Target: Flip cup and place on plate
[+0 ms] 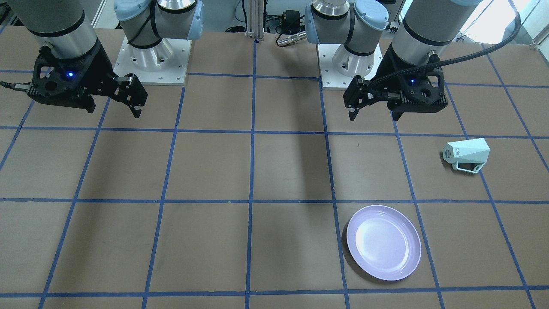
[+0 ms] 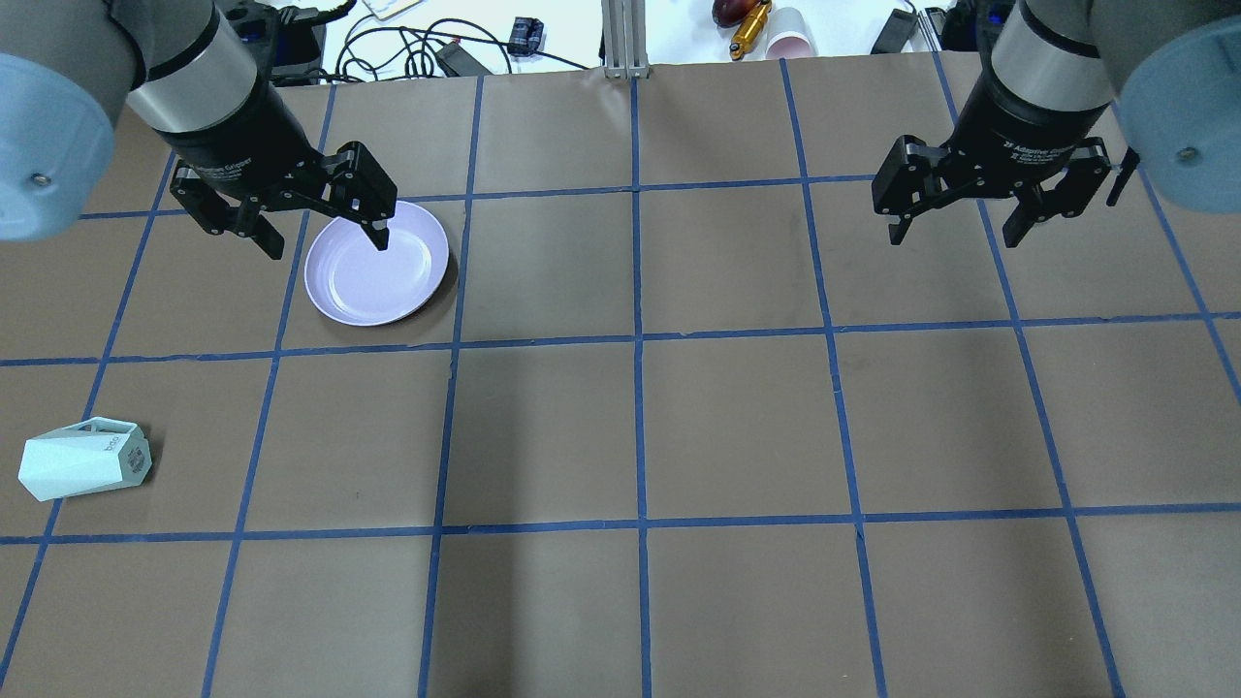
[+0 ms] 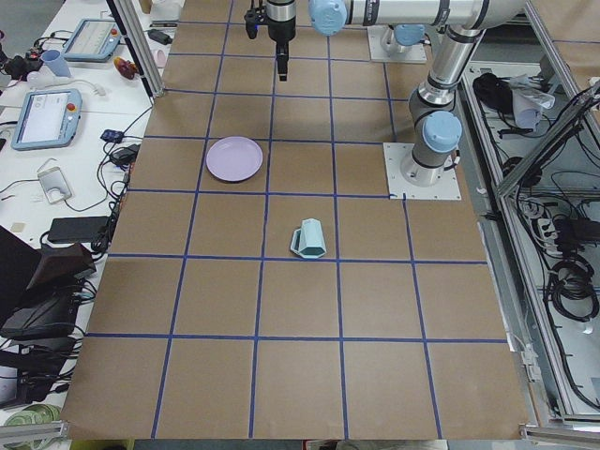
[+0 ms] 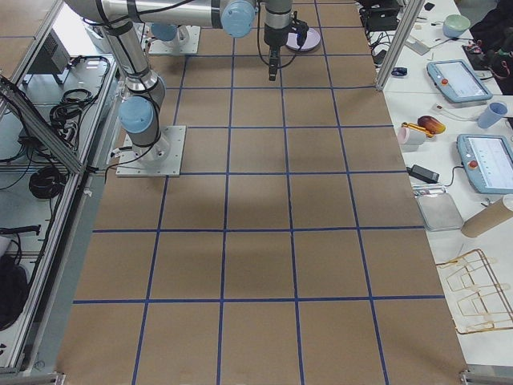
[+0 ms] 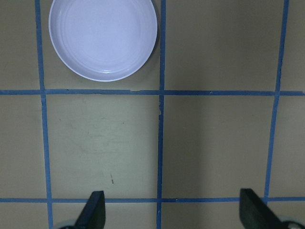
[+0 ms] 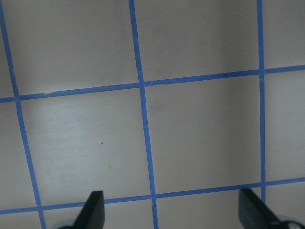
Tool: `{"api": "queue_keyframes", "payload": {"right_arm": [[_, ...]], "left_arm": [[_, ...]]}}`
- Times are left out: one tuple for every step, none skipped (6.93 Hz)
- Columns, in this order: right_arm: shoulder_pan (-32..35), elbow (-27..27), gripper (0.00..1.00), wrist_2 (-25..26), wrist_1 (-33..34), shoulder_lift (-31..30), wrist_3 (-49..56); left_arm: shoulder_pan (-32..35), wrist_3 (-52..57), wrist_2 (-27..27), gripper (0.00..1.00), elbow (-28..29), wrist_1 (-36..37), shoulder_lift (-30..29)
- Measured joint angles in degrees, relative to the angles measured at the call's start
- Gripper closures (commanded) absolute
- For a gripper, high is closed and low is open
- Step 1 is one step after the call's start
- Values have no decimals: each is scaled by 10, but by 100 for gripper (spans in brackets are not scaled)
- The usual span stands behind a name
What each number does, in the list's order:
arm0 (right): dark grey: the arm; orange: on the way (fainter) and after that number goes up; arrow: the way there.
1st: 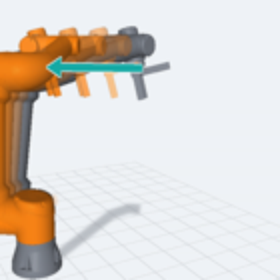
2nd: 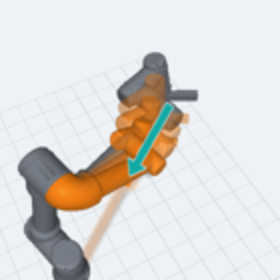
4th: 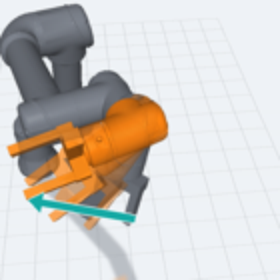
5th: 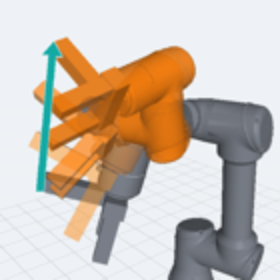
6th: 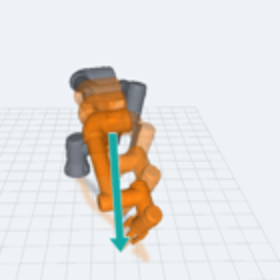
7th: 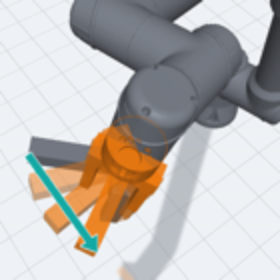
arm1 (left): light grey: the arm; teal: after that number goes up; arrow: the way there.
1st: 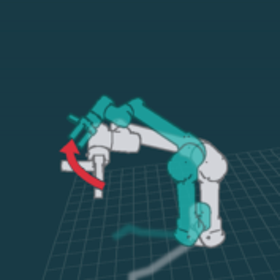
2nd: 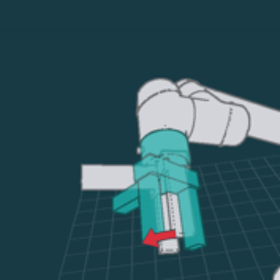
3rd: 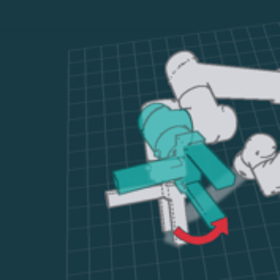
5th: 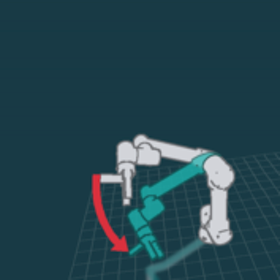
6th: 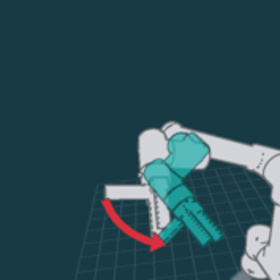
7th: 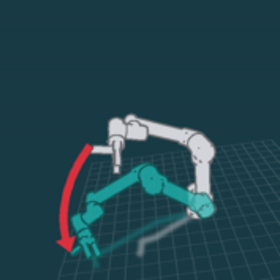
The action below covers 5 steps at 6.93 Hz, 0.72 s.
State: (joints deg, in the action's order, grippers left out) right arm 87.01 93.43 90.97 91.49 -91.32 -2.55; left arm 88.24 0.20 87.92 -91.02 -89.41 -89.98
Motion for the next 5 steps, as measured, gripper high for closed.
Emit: {"api": "queue_keyframes", "payload": {"right_arm": [[0,0,0,0,0,0,0],[0,0,0,0,0,0,0],[0,0,0,0,0,0,0],[0,0,0,0,0,0,0],[0,0,0,0,0,0,0]], "left_arm": [[0,0,-4,0,-2,0,2],[-1,1,-4,0,-3,1,2],[-6,2,-2,0,-3,3,2],[-18,5,0,0,-2,4,3],[-44,13,2,0,-1,4,3]]}}
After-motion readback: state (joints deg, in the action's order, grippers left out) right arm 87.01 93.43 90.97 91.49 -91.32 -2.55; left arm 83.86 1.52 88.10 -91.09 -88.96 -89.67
